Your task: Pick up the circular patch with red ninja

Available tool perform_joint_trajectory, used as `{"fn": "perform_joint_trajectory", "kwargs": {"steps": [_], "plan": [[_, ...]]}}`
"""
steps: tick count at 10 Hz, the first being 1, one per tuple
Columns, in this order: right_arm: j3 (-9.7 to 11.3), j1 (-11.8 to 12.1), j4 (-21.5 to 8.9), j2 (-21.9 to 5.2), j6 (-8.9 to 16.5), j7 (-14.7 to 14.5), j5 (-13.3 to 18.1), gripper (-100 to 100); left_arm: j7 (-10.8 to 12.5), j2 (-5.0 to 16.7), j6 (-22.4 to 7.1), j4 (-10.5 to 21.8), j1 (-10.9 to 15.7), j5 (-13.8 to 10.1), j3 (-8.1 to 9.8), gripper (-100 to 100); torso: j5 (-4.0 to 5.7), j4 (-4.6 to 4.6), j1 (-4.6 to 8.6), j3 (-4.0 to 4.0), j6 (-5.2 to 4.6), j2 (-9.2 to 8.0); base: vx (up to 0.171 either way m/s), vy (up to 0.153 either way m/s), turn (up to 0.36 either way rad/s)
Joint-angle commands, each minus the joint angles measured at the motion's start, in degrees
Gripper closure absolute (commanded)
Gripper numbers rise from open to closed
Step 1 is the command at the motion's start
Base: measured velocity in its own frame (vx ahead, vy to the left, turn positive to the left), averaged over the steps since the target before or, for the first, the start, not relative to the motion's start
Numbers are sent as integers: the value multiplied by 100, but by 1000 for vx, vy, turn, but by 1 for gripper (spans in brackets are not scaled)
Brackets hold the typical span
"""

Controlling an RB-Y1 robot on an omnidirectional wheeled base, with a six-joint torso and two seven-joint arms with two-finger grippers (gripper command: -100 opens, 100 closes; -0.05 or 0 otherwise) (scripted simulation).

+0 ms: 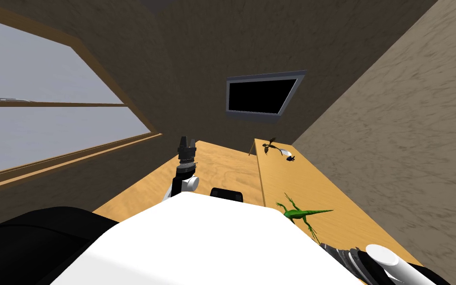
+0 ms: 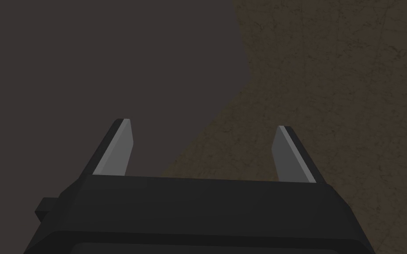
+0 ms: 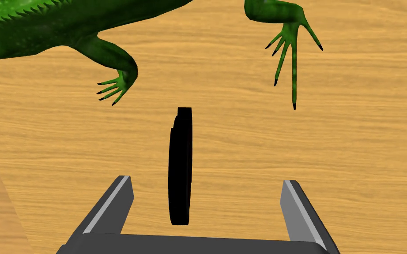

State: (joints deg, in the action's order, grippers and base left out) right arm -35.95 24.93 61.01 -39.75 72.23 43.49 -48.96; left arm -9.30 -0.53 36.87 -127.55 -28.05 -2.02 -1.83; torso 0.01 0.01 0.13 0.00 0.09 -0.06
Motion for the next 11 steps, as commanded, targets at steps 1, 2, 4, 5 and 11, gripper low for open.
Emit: {"fn": "perform_joint_trajectory", "kwargs": {"steps": [1,2,4,5,11], "plan": [[-37,-190,-286,-88,-95,-194,27,-100,0,0,0,0,0,0,0,0,0,0,0,0,0,0,-18,29,10],[-37,-190,-427,-88,-95,-194,27,-100,0,0,0,0,0,0,0,0,0,0,-3,0,-2,0,-6,16,0],[-107,-469,-777,-231,-216,-450,120,-100,0,0,0,0,0,0,0,0,1,1,4,-1,-4,2,-6,13,1],[-107,-507,-950,-231,-216,-450,120,-100,0,0,0,0,0,0,0,0,-1,0,-1,-1,0,2,-17,29,12],[-176,-823,-1752,-374,-336,-706,213,-100,0,0,0,0,0,0,0,0,0,1,-1,0,-4,1,-9,14,3]]}}
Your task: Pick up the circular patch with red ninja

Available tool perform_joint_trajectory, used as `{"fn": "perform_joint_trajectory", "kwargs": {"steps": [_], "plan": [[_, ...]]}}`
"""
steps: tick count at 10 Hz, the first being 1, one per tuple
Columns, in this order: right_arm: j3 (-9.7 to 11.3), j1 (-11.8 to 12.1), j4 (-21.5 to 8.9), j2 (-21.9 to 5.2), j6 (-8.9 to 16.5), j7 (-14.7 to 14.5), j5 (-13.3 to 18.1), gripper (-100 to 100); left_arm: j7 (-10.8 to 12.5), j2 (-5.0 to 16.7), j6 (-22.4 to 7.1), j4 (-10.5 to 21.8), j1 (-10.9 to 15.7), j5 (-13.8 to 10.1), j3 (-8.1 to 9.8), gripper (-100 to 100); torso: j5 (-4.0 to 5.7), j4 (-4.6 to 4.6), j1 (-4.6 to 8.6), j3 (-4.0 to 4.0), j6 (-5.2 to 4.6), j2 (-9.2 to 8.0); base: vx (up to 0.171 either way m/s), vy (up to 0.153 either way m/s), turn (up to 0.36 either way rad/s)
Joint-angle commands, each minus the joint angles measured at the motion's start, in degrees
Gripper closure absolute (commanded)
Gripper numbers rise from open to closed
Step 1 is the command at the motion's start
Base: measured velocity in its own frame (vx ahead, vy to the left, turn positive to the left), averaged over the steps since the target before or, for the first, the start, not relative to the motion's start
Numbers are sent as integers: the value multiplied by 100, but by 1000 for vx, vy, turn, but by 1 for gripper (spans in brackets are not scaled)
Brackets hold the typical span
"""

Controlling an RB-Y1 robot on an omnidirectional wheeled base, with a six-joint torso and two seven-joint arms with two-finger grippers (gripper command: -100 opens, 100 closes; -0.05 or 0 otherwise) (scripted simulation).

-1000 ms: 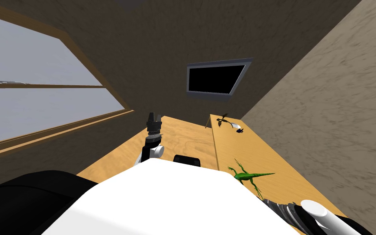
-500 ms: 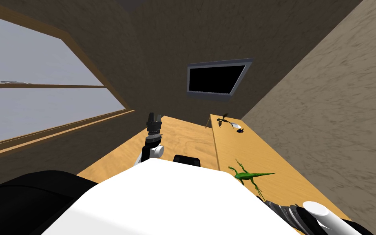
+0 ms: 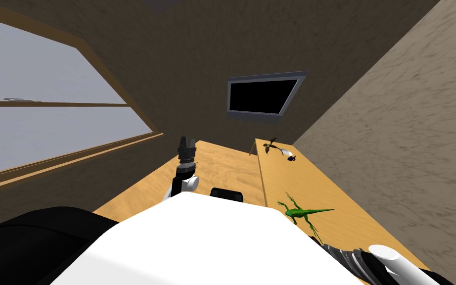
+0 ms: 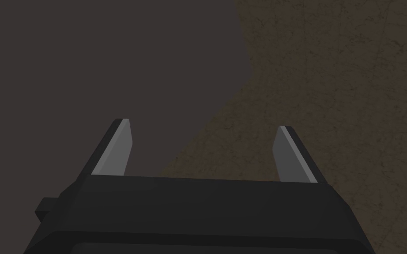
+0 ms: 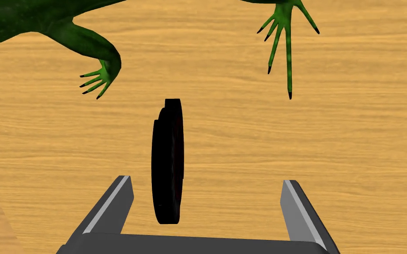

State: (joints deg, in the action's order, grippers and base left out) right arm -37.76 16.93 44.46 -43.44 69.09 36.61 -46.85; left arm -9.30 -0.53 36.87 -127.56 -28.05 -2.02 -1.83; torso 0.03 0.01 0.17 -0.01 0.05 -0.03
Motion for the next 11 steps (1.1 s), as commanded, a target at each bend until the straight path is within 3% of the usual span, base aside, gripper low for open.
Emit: {"fn": "perform_joint_trajectory", "kwargs": {"steps": [1,3,4,5,8,9,10,11], "plan": [[-65,-286,-286,-148,-142,-273,96,-100,0,0,0,0,0,0,0,0,0,0,0,0,0,0,-16,20,6],[-65,-340,-678,-148,-142,-273,96,-100,0,0,0,0,0,0,0,0,-1,-1,-6,2,1,-3,-12,21,5],[-135,-607,-847,-291,-263,-529,189,-100,0,0,0,0,0,0,0,0,-1,0,-4,2,-1,-3,-16,30,1],[-135,-644,-741,-291,-263,-529,189,-100,0,0,0,0,0,0,0,0,-3,-1,-9,2,2,-4,-16,32,5],[-135,-656,-1180,-291,-263,-529,189,-100,0,0,0,0,0,0,0,0,0,0,0,0,-1,-1,-3,5,1],[-205,-966,-1452,-434,-383,-785,282,-100,0,0,0,0,0,0,0,0,1,0,3,0,-2,0,-10,19,-1],[-205,-973,-1840,-434,-383,-785,282,-100,0,0,0,0,0,0,0,0,-1,0,-3,0,3,1,-13,26,18],[-274,-1289,-2156,-577,-504,-1040,375,-100,0,0,0,0,0,0,0,0,0,0,-6,2,-2,-3,-24,45,0]]}}
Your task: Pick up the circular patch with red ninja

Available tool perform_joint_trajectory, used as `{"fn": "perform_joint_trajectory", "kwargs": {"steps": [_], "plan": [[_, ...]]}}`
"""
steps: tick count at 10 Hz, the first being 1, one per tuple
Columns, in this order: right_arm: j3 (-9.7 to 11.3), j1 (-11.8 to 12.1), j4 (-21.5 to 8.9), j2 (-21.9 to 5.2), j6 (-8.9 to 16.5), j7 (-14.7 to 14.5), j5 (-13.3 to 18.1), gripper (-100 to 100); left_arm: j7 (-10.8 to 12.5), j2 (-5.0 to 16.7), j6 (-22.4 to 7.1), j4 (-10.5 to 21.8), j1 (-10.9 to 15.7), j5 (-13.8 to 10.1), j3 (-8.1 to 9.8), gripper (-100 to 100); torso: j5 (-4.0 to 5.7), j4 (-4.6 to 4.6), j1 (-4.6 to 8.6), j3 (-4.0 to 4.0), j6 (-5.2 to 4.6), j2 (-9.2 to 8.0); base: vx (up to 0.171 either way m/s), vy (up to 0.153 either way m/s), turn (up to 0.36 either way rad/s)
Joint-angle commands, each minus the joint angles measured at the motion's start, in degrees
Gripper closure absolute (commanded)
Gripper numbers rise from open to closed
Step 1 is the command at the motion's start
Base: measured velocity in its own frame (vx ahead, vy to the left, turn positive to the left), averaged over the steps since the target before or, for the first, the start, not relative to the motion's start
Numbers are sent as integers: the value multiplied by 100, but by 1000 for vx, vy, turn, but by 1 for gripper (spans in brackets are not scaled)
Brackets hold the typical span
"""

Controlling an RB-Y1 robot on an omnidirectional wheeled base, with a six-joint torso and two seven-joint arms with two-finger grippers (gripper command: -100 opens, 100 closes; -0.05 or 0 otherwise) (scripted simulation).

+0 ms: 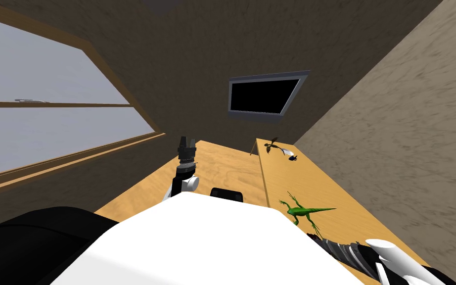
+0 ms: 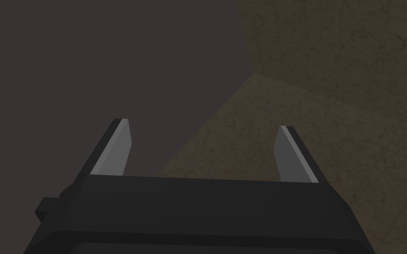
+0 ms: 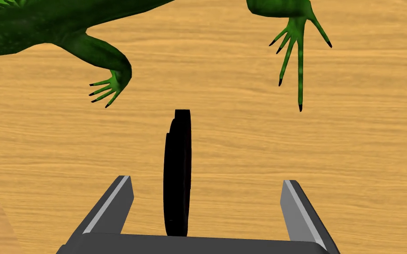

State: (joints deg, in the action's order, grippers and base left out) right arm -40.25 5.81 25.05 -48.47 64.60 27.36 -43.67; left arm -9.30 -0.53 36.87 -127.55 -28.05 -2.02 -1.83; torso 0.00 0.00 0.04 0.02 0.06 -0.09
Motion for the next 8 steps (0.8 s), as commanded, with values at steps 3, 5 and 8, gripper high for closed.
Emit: {"fn": "perform_joint_trajectory", "kwargs": {"steps": [3,5,8], "plan": [[-96,-452,-626,-216,-175,-371,149,-100,0,0,0,0,0,0,0,0,1,0,7,-1,-2,1,-19,29,2],[-96,-494,-962,-216,-175,-371,149,-100,0,0,0,0,0,0,0,0,1,0,5,-1,-2,1,-11,20,4],[-92,-497,-967,-209,-182,-364,152,100,0,0,0,0,0,0,0,0,3,2,15,-4,-2,7,0,0,0]]}}
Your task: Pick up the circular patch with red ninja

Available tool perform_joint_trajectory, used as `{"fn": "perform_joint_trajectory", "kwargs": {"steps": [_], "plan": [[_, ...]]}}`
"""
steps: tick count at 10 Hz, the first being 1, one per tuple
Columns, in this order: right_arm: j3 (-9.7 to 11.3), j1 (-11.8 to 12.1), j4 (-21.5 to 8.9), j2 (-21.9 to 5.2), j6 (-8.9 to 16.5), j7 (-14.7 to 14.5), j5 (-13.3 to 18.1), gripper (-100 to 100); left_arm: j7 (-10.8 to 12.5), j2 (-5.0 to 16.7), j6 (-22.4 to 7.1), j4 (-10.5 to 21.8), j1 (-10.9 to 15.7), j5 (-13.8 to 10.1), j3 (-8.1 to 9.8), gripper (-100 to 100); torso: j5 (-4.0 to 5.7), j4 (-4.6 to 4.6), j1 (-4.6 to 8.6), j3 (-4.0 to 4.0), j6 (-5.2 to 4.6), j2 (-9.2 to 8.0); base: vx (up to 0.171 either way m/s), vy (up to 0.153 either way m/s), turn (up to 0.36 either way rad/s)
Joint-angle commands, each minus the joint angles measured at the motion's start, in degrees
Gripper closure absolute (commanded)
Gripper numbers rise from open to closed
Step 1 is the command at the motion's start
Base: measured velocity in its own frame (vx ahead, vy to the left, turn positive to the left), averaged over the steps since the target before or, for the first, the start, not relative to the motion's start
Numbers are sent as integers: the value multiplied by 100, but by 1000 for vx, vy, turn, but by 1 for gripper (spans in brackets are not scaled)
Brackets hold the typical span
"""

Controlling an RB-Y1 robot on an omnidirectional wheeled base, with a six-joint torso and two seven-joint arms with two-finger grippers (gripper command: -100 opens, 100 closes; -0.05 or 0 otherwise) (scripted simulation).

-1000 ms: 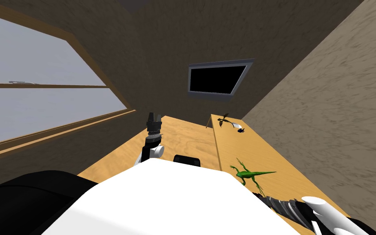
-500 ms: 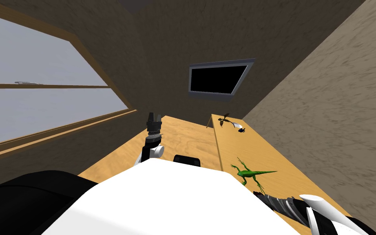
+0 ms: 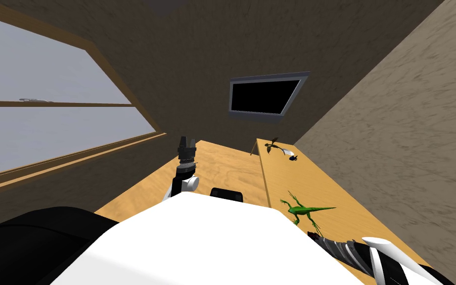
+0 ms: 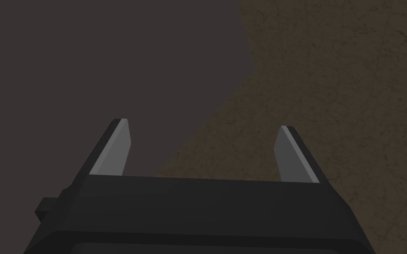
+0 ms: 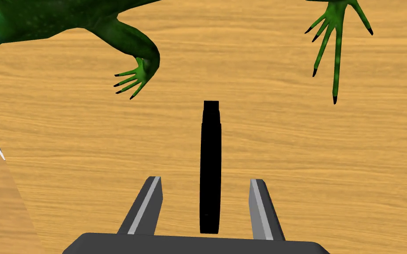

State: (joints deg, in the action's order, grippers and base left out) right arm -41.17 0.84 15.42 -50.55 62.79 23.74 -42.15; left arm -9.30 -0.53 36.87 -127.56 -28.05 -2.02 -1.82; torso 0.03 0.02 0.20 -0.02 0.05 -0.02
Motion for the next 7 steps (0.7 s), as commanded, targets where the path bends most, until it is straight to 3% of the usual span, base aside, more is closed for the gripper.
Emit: {"fn": "perform_joint_trajectory", "kwargs": {"steps": [1,4,5,6,7], "plan": [[0,0,0,0,0,0,0,100,0,0,0,0,0,0,0,0,0,0,0,0,0,0,0,0,0],[-3,1,-3,-1,2,5,-2,100,0,0,0,0,0,0,0,0,1,0,-1,0,3,0,0,0,0],[-3,1,-3,-1,3,6,-2,0,0,0,0,0,0,0,0,0,1,0,0,0,3,0,0,0,0],[66,287,284,135,126,246,-95,100,0,0,0,0,0,0,0,0,1,0,0,0,3,0,16,-35,15],[66,319,526,135,126,246,-95,100,0,0,0,0,0,0,0,0,6,4,13,0,-8,-3,17,-37,-29]]}}
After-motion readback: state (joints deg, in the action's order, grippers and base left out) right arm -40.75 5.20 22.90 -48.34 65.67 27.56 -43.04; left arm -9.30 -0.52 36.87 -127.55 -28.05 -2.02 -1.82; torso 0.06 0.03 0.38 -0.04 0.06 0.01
